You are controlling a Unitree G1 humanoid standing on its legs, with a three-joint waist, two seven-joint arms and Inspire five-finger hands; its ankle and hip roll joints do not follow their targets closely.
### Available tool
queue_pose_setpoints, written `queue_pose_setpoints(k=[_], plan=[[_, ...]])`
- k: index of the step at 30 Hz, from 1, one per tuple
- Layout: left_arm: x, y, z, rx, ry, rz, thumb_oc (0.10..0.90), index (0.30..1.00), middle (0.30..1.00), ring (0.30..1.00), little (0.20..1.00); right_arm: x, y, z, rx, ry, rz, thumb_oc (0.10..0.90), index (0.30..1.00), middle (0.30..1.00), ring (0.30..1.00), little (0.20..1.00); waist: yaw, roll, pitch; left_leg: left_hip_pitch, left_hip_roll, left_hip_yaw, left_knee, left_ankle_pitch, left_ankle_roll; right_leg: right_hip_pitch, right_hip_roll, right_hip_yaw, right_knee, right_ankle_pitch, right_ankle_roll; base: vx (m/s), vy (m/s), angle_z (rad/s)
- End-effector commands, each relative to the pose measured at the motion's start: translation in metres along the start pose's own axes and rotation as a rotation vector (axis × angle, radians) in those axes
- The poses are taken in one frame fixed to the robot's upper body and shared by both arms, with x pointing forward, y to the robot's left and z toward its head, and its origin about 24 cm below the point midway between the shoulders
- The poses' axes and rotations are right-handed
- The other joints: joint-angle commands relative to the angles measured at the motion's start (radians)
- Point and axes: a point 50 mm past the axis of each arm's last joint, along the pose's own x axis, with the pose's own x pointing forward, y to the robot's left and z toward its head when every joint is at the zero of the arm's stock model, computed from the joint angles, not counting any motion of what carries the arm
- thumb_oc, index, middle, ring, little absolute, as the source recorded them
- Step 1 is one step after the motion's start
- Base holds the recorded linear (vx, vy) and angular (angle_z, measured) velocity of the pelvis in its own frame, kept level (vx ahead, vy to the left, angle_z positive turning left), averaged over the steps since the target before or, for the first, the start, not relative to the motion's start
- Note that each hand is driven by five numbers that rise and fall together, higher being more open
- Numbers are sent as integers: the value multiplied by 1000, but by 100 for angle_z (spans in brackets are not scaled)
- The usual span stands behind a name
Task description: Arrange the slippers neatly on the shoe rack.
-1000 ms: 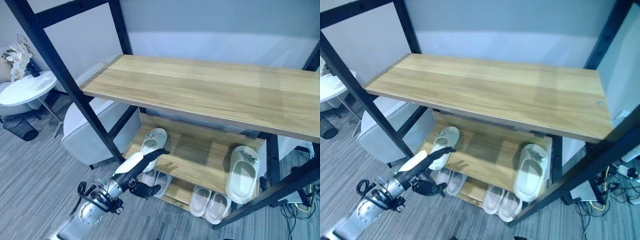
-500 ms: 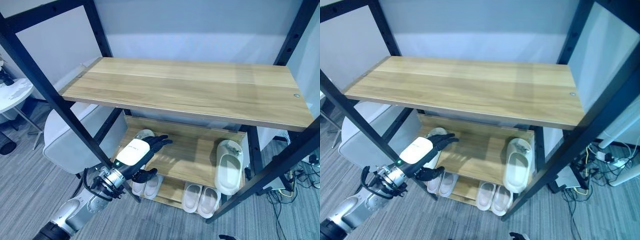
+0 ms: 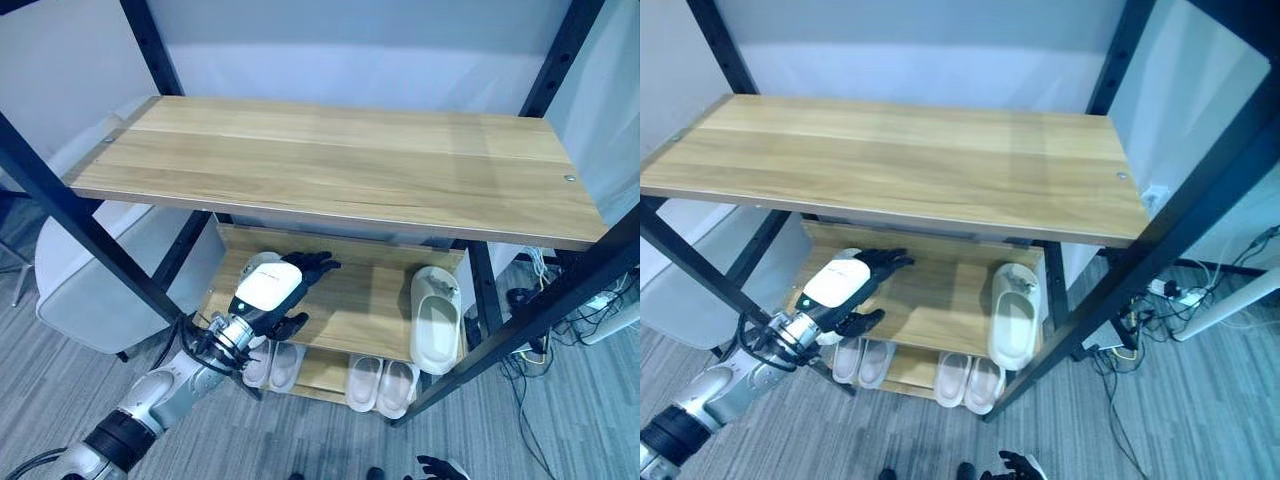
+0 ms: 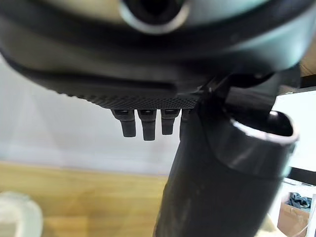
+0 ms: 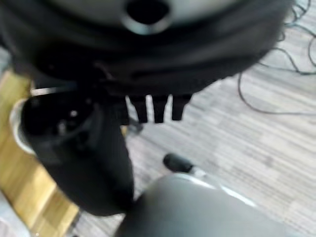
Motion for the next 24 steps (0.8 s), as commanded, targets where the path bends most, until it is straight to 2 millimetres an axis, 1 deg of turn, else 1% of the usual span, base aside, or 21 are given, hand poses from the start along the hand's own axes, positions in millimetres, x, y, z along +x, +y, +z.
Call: queue_pose_setpoints(k=[1,9,14,15,18,24], plan=[[36,60,-6,128,-53,289,800,900,900,900,900,-4,4,-13,-20,29,10,800,900,900,900,900,5,-36,3,-47,-42,-33,2,-37,-7,16,-39,-49,12,-44,122,3,33,-1],[35,70,-16,187,-18,304,800,900,900,900,900,-4,4,-16,-5,45,11,800,900,900,900,900,11,-53,6,-51,-46,-26,2,-43,1,5,-45,-39,12,-35,128,6,13,0],[33,73,-25,220,16,305,800,900,900,900,900,-4,2,-16,-8,46,11,800,900,900,900,900,11,-55,7,-47,-51,-20,2,-47,5,2,-51,-34,12,-30,130,7,21,0],[31,73,-32,246,46,300,800,900,900,900,900,-4,-1,-17,-9,46,6,800,900,900,900,900,9,-56,6,-48,-53,-19,2,-48,7,2,-53,-32,12,-28,132,0,0,0],[29,76,-32,231,53,341,800,900,900,900,900,-5,0,-19,-10,54,8,800,900,900,900,900,11,-56,6,-49,-56,-19,2,-49,9,-3,-58,-33,12,-26,134,10,25,-1],[25,82,-40,285,79,341,800,900,900,900,900,-6,-3,-24,-9,68,4,800,900,900,900,900,10,-51,5,-52,-62,-15,2,-50,14,-9,-64,-27,12,-18,139,0,0,0]])
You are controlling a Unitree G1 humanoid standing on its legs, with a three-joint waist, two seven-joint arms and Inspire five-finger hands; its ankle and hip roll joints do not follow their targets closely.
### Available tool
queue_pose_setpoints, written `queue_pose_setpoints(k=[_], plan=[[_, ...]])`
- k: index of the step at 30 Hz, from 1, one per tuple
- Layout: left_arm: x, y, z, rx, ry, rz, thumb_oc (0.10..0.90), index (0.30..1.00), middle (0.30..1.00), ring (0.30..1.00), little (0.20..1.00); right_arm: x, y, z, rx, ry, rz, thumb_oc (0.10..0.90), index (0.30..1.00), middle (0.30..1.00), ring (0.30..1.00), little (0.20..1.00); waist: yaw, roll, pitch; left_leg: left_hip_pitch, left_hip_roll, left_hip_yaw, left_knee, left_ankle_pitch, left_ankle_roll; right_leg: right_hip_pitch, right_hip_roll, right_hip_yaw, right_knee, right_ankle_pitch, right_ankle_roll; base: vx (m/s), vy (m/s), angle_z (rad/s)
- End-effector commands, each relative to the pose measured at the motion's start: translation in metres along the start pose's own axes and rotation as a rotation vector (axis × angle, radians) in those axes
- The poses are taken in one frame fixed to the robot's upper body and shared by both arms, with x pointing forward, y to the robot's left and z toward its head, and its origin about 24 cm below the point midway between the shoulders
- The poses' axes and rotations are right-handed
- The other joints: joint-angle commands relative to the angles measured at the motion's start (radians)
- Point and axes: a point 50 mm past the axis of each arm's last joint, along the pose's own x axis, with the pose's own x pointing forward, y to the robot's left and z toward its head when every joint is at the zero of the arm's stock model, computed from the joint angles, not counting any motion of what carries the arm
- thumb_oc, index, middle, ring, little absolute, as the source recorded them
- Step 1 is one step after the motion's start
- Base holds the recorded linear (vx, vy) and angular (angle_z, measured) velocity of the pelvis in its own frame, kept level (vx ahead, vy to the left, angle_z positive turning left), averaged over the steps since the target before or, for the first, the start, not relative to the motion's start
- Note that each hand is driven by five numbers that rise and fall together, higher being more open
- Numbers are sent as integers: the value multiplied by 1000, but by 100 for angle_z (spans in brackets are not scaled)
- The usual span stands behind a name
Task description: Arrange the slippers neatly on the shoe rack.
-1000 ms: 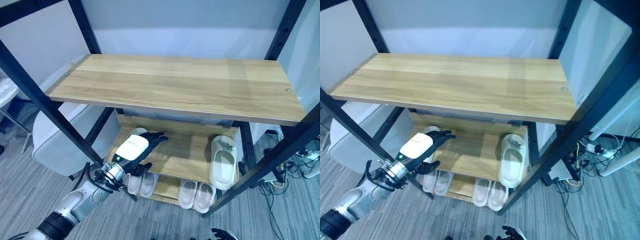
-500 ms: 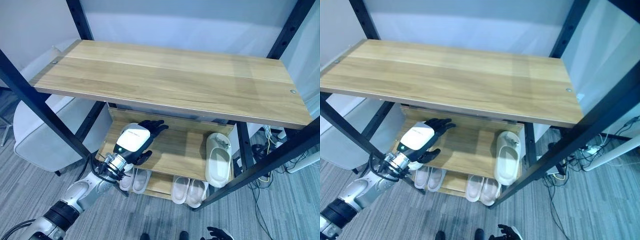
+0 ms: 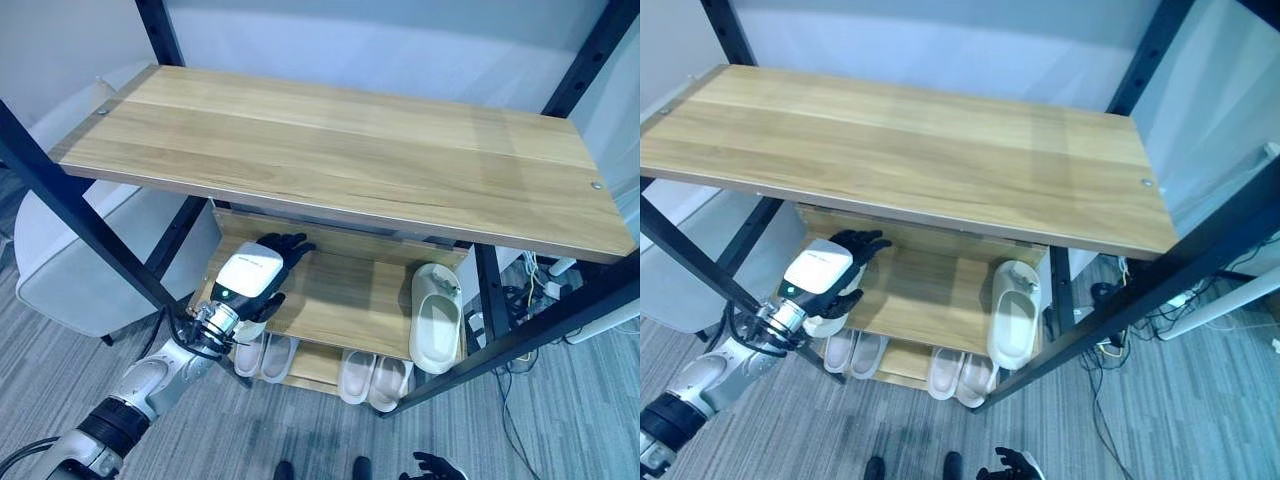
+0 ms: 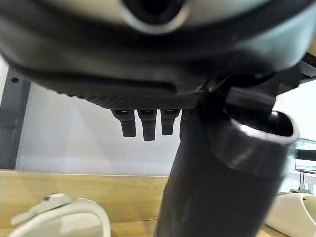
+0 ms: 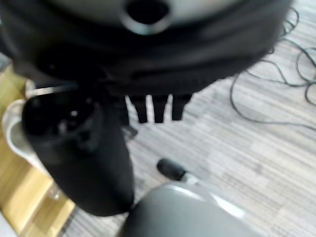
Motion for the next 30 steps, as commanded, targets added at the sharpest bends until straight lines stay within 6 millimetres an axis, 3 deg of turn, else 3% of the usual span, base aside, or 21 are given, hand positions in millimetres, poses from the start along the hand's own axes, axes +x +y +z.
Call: queue_pose_setpoints(k=[1,13,17,30], plan=[[34,71,-17,116,-11,328,800,900,900,900,900,-7,-4,-27,-25,80,4,800,900,900,900,900,8,-5,-22,-39,-61,-25,2,-48,12,6,-63,-32,12,-19,137,0,0,0],[34,77,-22,170,-3,353,800,900,900,900,900,-5,-12,-24,-23,82,-9,800,900,900,900,900,8,-8,-15,-74,-65,-23,2,-41,16,-29,-68,-27,12,-5,141,5,13,-4],[40,86,-26,216,5,374,800,900,900,900,900,-5,-19,-24,-27,80,-33,800,900,900,900,900,2,-9,1,-103,-64,-21,2,-32,18,-56,-67,-20,12,5,143,-19,20,-3],[28,111,-42,300,87,501,800,900,900,900,900,-5,-13,-20,-13,59,-21,800,900,900,900,900,6,-14,24,-123,-73,-24,2,-34,24,-72,-76,-17,12,12,146,-2,2,0]])
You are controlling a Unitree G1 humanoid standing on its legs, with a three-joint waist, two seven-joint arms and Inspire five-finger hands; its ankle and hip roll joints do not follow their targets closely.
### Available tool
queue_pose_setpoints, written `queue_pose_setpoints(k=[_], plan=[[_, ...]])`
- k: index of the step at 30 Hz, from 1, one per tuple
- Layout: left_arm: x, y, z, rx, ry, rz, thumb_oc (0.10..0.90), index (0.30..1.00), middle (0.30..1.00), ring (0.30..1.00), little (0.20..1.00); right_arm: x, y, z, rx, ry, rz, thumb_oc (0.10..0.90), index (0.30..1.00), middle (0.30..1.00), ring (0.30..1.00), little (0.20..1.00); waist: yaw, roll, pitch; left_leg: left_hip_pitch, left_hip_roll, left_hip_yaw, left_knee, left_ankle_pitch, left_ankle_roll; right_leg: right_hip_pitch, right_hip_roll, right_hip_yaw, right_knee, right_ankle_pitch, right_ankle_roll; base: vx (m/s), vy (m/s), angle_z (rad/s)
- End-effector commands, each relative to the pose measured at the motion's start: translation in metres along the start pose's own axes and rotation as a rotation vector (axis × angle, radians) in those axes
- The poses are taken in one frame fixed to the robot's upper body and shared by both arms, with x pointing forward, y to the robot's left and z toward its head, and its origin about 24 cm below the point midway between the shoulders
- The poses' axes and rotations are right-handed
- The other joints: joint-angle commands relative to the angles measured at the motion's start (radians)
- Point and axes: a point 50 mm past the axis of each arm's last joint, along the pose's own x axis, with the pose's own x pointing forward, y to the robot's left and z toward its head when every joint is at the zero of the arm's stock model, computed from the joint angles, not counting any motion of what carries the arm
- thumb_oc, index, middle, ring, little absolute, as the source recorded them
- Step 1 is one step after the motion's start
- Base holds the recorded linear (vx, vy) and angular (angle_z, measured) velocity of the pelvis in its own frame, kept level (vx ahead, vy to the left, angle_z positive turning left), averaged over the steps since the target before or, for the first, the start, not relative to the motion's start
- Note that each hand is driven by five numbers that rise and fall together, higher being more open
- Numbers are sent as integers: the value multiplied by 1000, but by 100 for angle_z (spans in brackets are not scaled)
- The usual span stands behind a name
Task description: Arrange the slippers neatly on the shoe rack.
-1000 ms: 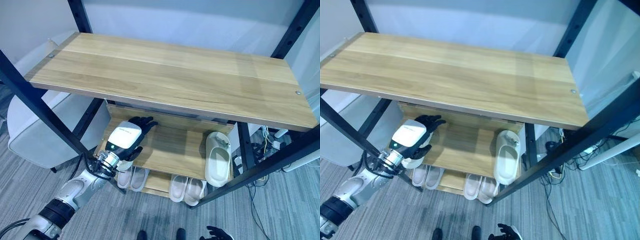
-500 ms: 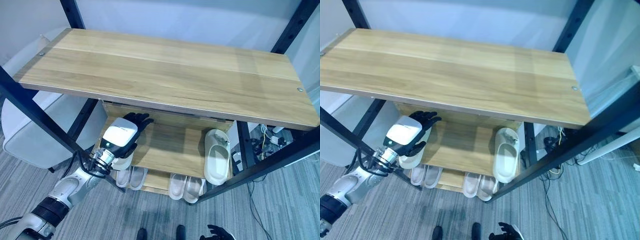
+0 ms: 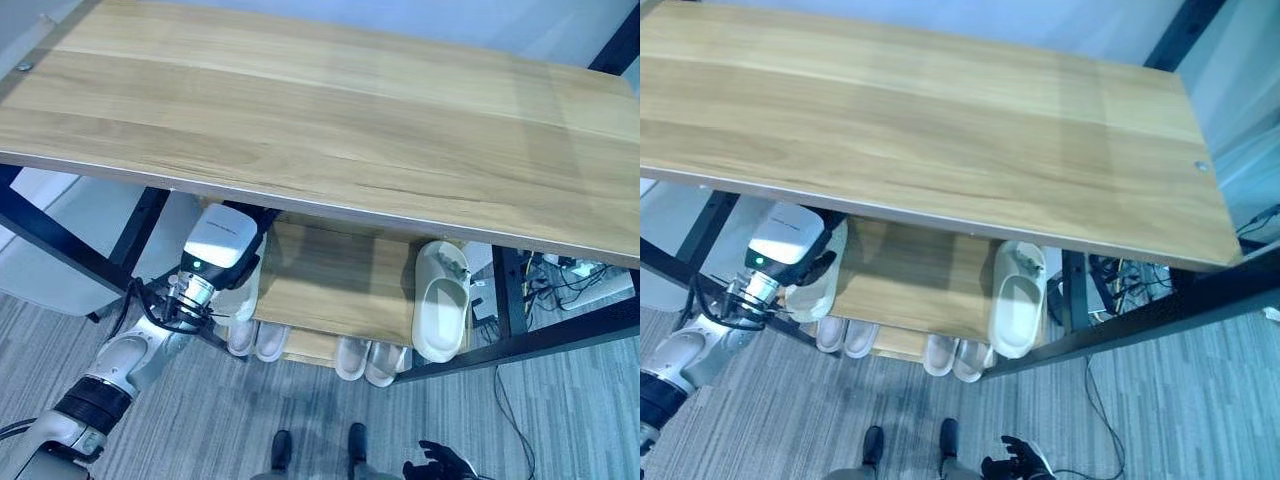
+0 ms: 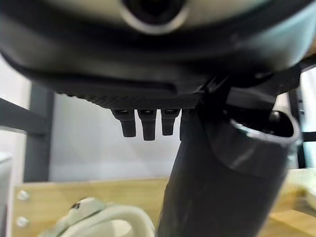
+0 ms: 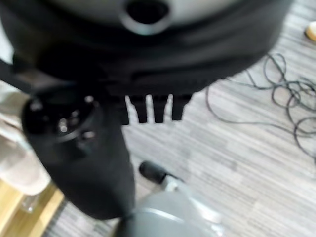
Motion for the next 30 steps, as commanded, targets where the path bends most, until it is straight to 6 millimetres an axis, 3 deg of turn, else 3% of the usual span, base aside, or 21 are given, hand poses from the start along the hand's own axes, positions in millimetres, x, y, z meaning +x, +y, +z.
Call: queue_pose_setpoints(k=[1,13,30], plan=[[28,62,-15,84,9,335,800,900,900,900,900,-9,2,-30,-35,83,19,800,900,900,900,900,7,4,-42,-48,-61,-50,2,-35,14,15,-66,-39,5,-4,144,0,0,0],[23,54,3,27,-64,304,800,900,900,900,900,-10,7,-32,-35,95,37,800,900,900,900,900,12,9,-47,-5,-63,-43,2,-52,16,49,-68,-41,5,-13,144,0,0,0],[25,41,-12,102,-21,202,800,900,900,900,900,-9,4,-32,-14,98,21,800,900,900,900,900,12,-16,-30,-40,-51,-49,2,-42,18,23,-58,-43,5,-4,145,0,0,0]])
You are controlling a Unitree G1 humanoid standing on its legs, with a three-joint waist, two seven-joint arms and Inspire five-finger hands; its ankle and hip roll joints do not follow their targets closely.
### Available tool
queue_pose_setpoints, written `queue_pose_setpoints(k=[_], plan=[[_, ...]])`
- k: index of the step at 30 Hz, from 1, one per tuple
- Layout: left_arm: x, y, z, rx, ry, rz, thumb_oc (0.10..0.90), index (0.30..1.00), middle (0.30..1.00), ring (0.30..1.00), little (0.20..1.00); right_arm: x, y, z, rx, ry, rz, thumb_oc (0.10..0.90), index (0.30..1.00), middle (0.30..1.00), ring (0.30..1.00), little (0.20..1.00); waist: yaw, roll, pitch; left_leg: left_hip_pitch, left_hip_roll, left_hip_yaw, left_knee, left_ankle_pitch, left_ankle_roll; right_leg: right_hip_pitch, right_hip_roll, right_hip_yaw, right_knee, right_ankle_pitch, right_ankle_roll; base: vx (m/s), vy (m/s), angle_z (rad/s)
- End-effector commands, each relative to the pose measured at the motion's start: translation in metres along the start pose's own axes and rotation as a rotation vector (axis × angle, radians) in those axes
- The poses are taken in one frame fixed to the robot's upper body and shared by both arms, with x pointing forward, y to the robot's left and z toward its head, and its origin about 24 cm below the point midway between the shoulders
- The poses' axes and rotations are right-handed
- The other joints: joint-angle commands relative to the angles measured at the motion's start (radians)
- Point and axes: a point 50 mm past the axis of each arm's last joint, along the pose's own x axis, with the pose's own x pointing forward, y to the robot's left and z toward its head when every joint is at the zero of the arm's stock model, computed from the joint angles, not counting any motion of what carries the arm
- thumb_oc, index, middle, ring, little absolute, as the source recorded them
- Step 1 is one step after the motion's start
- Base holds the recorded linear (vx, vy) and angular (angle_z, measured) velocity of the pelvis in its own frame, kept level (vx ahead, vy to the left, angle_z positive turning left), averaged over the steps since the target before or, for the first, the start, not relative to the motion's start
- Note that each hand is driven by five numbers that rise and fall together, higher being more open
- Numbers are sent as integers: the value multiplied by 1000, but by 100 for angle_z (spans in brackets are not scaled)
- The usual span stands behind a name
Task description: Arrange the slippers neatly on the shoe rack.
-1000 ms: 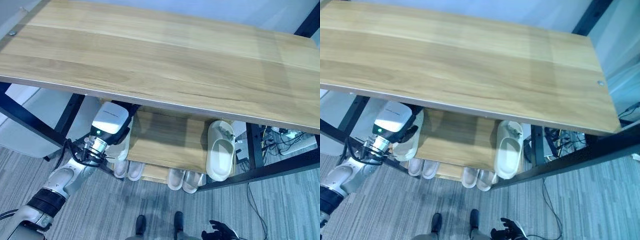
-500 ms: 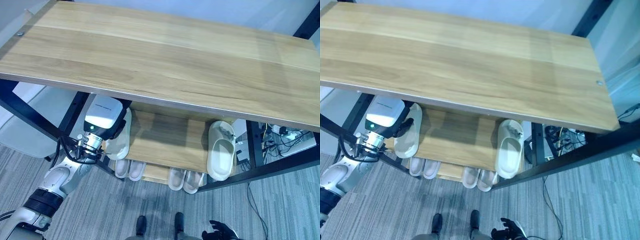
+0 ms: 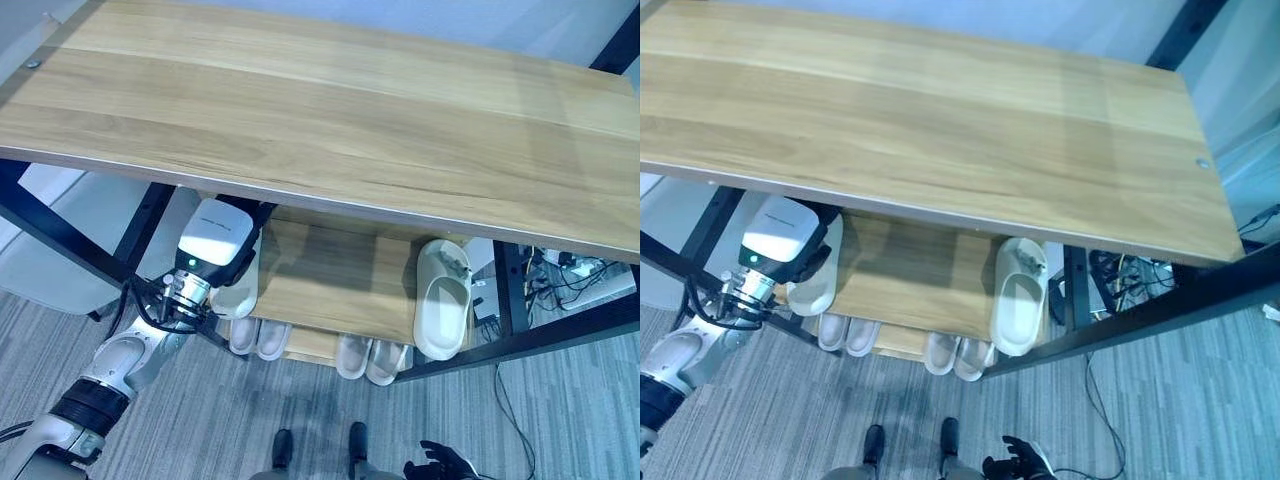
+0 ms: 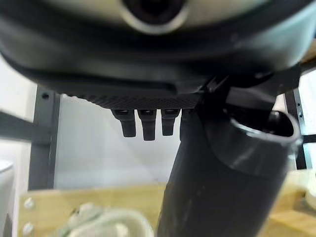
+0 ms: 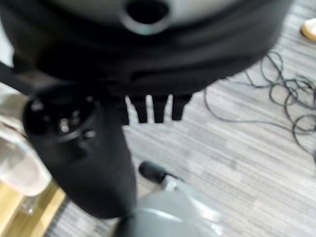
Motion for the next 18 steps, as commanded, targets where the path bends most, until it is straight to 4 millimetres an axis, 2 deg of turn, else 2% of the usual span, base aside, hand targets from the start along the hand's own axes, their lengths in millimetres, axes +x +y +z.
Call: queue_pose_setpoints(k=[1,8,17,18], plan=[[30,46,-14,89,-7,216,800,900,900,900,900,-9,4,-31,-34,90,25,800,900,900,900,900,12,-9,-43,-57,-47,-49,2,-42,19,5,-54,-40,5,-6,140,0,0,0],[29,43,-20,141,18,200,800,900,900,900,900,-8,5,-28,-39,78,30,800,900,900,900,900,14,-13,-37,-60,-47,-49,2,-43,20,2,-54,-42,5,-4,141,0,0,0],[23,38,-33,153,118,201,800,900,900,900,900,-7,4,-24,-57,61,27,800,900,900,900,900,16,-11,-32,-59,-49,-46,2,-45,22,1,-56,-40,5,-4,140,0,0,0],[24,34,-38,149,170,209,800,900,900,900,900,-6,4,-21,-63,58,23,800,900,900,900,900,13,-11,-29,-64,-49,-44,2,-43,22,-4,-56,-37,5,-2,140,0,0,0]])
